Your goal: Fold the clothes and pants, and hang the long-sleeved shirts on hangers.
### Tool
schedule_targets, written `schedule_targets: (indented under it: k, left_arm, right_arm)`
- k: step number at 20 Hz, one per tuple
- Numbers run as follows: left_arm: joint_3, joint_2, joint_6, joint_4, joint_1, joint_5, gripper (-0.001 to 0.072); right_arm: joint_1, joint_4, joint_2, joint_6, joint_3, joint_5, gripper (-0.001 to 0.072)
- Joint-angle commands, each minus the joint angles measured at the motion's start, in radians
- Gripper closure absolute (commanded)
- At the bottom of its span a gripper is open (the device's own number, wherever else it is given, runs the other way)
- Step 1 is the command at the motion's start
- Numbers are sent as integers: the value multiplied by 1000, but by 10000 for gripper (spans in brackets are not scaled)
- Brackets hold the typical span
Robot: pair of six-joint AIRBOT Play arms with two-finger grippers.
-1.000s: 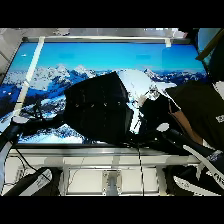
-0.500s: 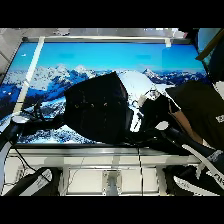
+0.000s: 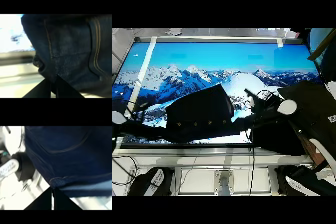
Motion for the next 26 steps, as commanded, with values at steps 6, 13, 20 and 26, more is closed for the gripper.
schedule_targets:
  k: [6, 13, 20, 26]
  left_arm:
    - [238, -33, -230, 87, -59, 287, 681]
    - [381, -453, -313, 87, -153, 397, 680]
    - [555, -674, -415, 82, -197, 605, 680]
    - [557, -716, -420, 82, -211, 626, 20]
  right_arm:
    - [0, -229, -349, -74, 368, -298, 708]
    - [-7, -266, -703, -56, 618, -468, 708]
    - [-19, -249, -853, -8, 620, -620, 708]
    - [-19, -222, -879, -2, 626, -732, 708]
